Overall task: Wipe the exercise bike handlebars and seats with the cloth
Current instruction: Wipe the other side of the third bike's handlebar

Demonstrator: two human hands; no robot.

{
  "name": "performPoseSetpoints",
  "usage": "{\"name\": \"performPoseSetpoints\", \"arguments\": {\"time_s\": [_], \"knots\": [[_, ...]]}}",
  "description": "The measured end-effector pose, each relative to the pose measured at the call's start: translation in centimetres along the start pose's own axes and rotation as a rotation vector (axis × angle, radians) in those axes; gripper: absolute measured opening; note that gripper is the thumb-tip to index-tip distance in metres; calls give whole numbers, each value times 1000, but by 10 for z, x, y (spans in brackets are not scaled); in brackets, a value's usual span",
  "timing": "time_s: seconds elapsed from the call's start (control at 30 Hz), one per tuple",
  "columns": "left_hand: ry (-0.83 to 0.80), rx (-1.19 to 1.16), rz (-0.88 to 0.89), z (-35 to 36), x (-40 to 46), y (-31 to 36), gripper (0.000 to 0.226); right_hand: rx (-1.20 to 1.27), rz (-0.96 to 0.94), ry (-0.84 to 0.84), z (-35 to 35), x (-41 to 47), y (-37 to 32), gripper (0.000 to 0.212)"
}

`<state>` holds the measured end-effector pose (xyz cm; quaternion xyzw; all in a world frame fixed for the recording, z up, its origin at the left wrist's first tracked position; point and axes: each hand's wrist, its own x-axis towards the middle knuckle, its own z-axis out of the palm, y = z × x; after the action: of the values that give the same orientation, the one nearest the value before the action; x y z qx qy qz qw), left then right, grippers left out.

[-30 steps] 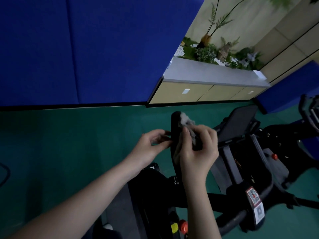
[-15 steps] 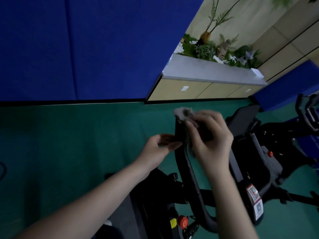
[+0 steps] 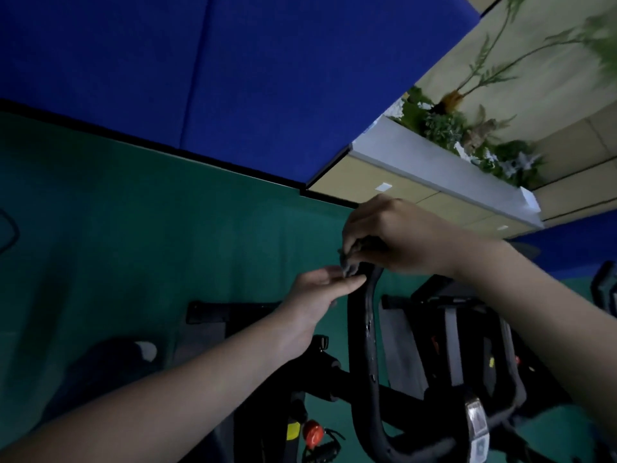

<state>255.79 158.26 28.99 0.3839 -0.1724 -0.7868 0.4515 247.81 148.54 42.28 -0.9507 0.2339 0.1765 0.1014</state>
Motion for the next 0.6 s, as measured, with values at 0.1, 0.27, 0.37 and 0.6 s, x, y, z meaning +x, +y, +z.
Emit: {"name": "performPoseSetpoints", "arguments": {"time_s": [0.1,0.27,0.37,0.6], "knots": [[10,-70,-18,2,0,-10,23,12,-18,-173,-11,5,1,6],[-7,-86,32,4,-1,-15,18,29,14,-177,-25,8,14,16],[-31,-82,86,4,-2,-15,16,44,56,-40,-19,1,14,17],[-29,-26,153,3,-5,-13,21,114,354,506,12,-7,3,12]]}}
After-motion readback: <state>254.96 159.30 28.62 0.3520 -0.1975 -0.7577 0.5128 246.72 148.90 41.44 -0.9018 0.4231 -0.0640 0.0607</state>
